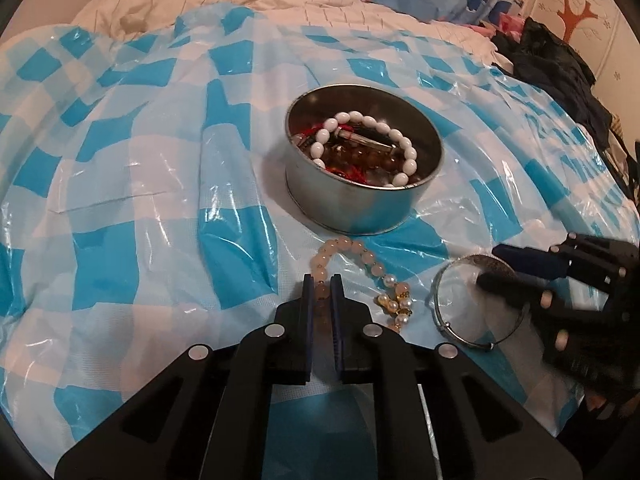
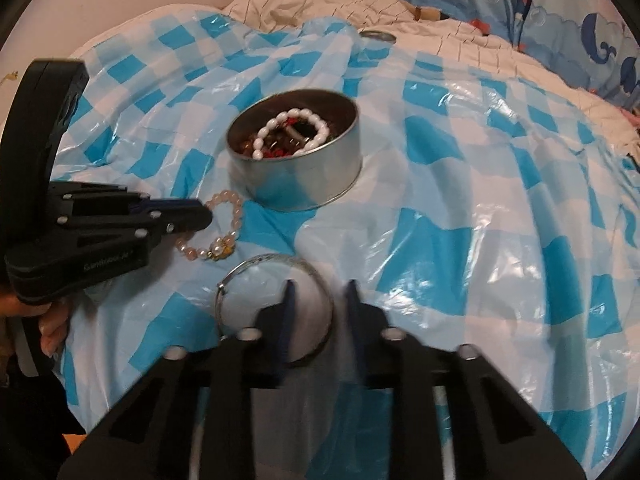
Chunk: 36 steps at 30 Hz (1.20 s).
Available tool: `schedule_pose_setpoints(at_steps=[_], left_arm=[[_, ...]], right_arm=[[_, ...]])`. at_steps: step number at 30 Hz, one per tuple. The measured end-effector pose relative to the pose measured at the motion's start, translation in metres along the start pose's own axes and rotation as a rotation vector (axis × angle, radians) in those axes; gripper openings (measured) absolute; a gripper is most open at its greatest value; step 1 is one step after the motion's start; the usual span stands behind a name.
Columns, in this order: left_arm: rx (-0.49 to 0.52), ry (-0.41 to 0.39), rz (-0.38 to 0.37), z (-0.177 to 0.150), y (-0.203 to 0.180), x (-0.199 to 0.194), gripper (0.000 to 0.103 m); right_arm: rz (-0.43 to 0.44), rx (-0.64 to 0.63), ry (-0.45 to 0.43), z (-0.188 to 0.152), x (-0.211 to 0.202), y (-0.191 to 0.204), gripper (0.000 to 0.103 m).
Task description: Organize jewelry
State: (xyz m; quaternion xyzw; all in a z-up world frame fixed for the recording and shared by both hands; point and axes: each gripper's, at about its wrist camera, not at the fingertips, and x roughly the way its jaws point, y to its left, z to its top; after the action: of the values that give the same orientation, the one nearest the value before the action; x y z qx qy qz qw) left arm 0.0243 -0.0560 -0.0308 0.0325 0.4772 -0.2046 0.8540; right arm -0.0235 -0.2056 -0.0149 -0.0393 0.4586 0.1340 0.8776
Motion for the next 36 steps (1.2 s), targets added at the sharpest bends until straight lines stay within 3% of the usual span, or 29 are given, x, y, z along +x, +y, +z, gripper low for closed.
schedule_pose_setpoints(at_steps=[2, 7, 10, 13, 15, 17, 20, 25, 30, 36], left_arm=[[0.021, 0.005, -0.020, 0.000, -0.004, -0.001, 0.007], [0.031, 0.006, -0.017, 0.000, -0.007, 0.001, 0.008], [0.020, 0.001, -0.014, 0.002, -0.006, 0.002, 0.011], [0.024, 0.000, -0.014, 0.001, -0.007, 0.003, 0.017], [0.030, 0.005, -0.009, 0.000, -0.009, 0.003, 0.017], [0.035, 0.014, -0.016, 0.000, -0.009, 0.002, 0.014], [0.049, 0.022, -0.019, 0.000, -0.011, 0.000, 0.009], [0.053, 0.019, -0.009, -0.001, -0.012, 0.002, 0.009], [0.045, -0.002, 0.004, 0.000, -0.011, -0.001, 0.009], [0.028, -0.006, 0.011, 0.001, -0.005, 0.002, 0.011]], right_arm=[[0.017, 0.018, -0.024, 0.001, -0.005, -0.003, 0.009], [0.030, 0.026, -0.035, 0.003, -0.006, -0.003, 0.009], [0.032, 0.033, -0.012, 0.002, 0.000, -0.003, 0.024], [0.013, 0.000, 0.008, 0.001, 0.005, 0.003, 0.024], [-0.008, -0.021, 0.010, 0.000, 0.006, 0.005, 0.021], [-0.036, -0.032, -0.005, 0.000, 0.004, 0.005, 0.009], [-0.020, -0.013, -0.042, 0.002, -0.004, 0.002, 0.003], [-0.022, 0.014, -0.089, 0.006, -0.013, -0.004, 0.003], [0.033, 0.030, -0.056, 0.006, -0.006, -0.002, 0.003], [-0.005, -0.022, 0.004, 0.001, 0.007, 0.005, 0.005]])
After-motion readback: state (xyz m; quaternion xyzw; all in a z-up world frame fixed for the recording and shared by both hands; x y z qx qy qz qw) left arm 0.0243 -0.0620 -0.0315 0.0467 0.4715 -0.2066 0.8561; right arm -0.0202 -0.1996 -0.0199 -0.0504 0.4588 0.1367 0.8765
